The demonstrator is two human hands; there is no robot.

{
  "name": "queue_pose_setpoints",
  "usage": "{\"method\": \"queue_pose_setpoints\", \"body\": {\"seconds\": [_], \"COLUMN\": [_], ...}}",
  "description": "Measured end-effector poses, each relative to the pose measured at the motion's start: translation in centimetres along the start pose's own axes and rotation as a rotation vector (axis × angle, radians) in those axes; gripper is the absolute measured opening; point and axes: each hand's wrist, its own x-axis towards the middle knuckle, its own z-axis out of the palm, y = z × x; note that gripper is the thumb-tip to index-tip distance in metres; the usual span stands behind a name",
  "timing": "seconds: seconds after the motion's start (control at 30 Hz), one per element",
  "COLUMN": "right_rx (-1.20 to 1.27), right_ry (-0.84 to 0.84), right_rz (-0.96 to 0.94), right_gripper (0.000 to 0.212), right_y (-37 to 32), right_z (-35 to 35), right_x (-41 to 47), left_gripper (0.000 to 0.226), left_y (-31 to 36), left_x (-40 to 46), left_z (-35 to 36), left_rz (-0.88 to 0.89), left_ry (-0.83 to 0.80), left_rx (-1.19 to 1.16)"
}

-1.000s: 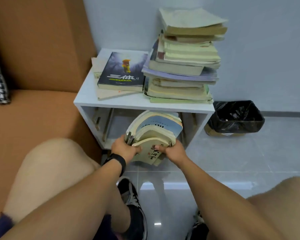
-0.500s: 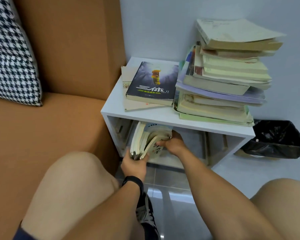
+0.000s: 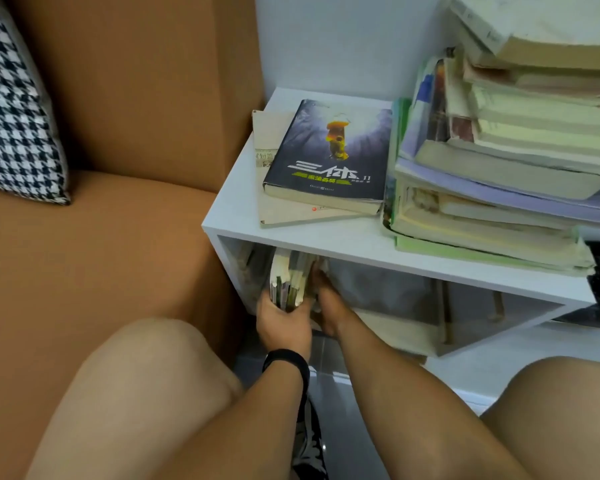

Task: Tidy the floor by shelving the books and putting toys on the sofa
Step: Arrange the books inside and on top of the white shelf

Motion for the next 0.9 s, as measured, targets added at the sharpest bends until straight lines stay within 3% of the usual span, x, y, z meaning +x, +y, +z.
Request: {"method": "queue_pose_setpoints", "body": {"seconds": [0.07,0.2,0.4,0.5,0.6,0.7,0.77,0.83,0.9], "right_rx": [-0.008,-0.058,-0.018,-0.128,-0.249,-0.348,-0.297,-0.163,-0.039], "right_ry": [-0.055,-0.132,-0.211,-0.180,-0.154,-0.009,0.066,0.106,0.103], "right_rz": [0.010,-0.033,-0.068,-0.089,-0.096,-0.068,-0.011,0.008,0.029], "right_gripper": [0.094,0.084,0.105,0.082,0.090,0.086,0.077,0.051,0.044], "right_y": [1.9,0.8,-1.0,-1.8,-1.9,-0.8,-0.2,-0.6,-1.2], "right_z": [0.2,3.4,5.5,4.9,4.6,4.0,3.3,2.6,1.7], "right_x": [3.6,3.0,1.4,1.1,1.2,2.0,2.2,1.8,2.1], "left_gripper": [0.049,0.058,0.064,0.074,0.070,0.061,0.050,0.047,0.046], "left_y": [0.1,0.8,2.1,1.6,0.4,-0.3,-0.6,-0.8,-1.2], "left_x": [0.5,1.4,2.0,1.8,1.7,1.8,1.8,1.8,1.9], "left_z": [0.2,-0.2,0.2,0.3,0.3,0.3,0.4,0.5,0.6], "left_rz": [-0.009,-0.079,-0.226,-0.429,-0.470,-0.502,-0.465,-0.437,-0.435], "left_ry": [0.025,0.118,0.212,0.214,0.148,0.149,0.135,0.124,0.116], "left_rx": [-0.021,-0.087,-0.119,-0.150,-0.101,-0.135,-0.151,-0.149,-0.136]}}
